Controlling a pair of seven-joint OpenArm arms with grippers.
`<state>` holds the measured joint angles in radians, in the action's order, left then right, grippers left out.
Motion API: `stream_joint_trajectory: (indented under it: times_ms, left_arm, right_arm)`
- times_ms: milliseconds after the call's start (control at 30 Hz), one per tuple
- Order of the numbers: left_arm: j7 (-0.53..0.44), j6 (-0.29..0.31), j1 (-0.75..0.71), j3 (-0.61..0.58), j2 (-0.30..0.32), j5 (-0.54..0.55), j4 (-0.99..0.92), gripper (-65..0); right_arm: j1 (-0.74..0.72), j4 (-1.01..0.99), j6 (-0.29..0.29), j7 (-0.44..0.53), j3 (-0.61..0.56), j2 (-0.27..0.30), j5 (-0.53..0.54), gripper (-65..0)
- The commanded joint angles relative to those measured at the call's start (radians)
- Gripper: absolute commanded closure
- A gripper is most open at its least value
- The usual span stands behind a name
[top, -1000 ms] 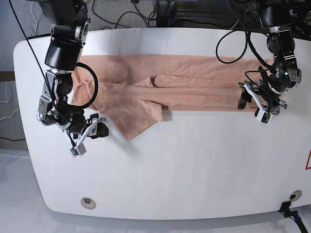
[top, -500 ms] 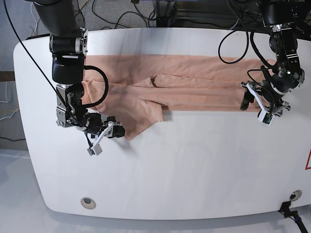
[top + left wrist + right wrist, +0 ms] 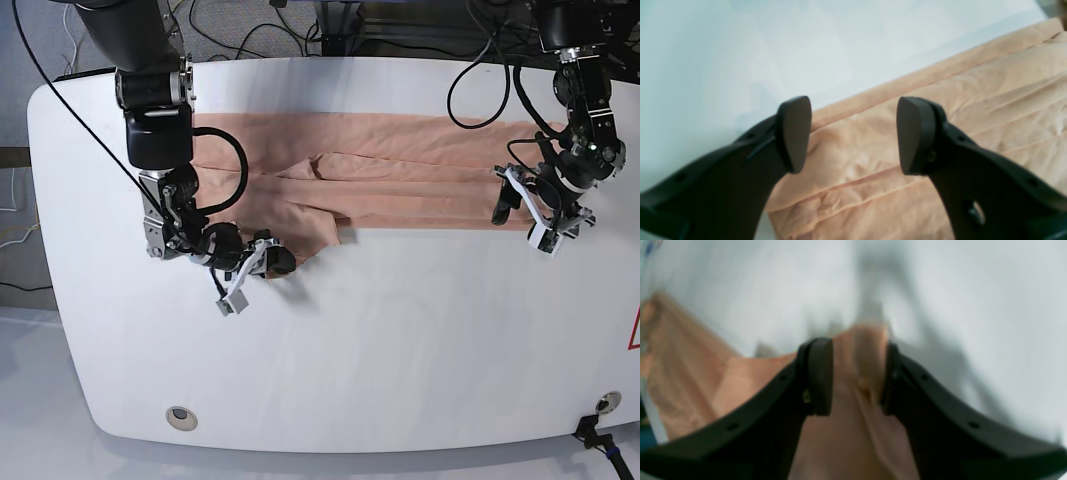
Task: Fold the T-shirt properly
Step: 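Move the right gripper to the hanging sleeve flap and grasp it, then fold the sleeve flap with the right gripper onto the shirt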
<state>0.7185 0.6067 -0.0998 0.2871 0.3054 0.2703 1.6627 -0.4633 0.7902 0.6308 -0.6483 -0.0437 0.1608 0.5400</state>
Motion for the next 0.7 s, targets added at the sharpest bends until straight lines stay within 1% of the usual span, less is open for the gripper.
stream_joint_trajectory:
  times_ms: [0,100,167,233,267,333,433,600,667]
  left_arm:
    - [-0.013,-0.001,0.013,0.005,0.015,0.013,0.020,-37.0]
    - [-0.013,-0.001,0.007,0.005,0.015,0.013,0.020,-37.0]
    - [-0.013,-0.001,0.005,0.005,0.015,0.013,0.020,-37.0]
    - [-0.013,-0.001,0.002,0.005,0.015,0.013,0.018,-37.0]
    - [-0.013,-0.001,0.001,0.005,0.015,0.013,0.018,-37.0]
    - [-0.013,-0.001,0.001,0.005,0.015,0.013,0.017,-37.0]
    - [-0.013,-0.001,0.001,0.005,0.015,0.013,0.015,-37.0]
    - [-0.013,-0.001,0.001,0.005,0.015,0.011,0.014,-37.0]
    - [-0.013,-0.001,0.001,0.005,0.015,0.011,0.012,-37.0]
  right_arm:
    - [-0.007,0.028,-0.001,-0.026,0.005,-0.011,-0.022,-21.6]
    - [-0.007,0.041,-0.001,-0.026,0.011,-0.014,-0.024,-20.5]
    - [-0.007,0.041,-0.001,-0.026,0.011,-0.014,-0.024,-13.6]
    - [-0.012,0.041,-0.001,-0.031,0.011,-0.013,-0.019,-2.9]
    - [-0.013,0.042,-0.001,-0.032,0.011,-0.013,-0.018,0.0]
    - [-0.015,0.044,0.001,-0.044,0.011,-0.013,-0.016,0.0]
    - [-0.009,0.127,0.002,-0.109,0.012,-0.013,-0.016,0.0]
    - [0.024,0.337,-0.001,-0.301,0.023,-0.013,-0.014,0.0]
    - [0.051,0.417,-0.001,-0.380,0.078,-0.017,-0.014,0.0]
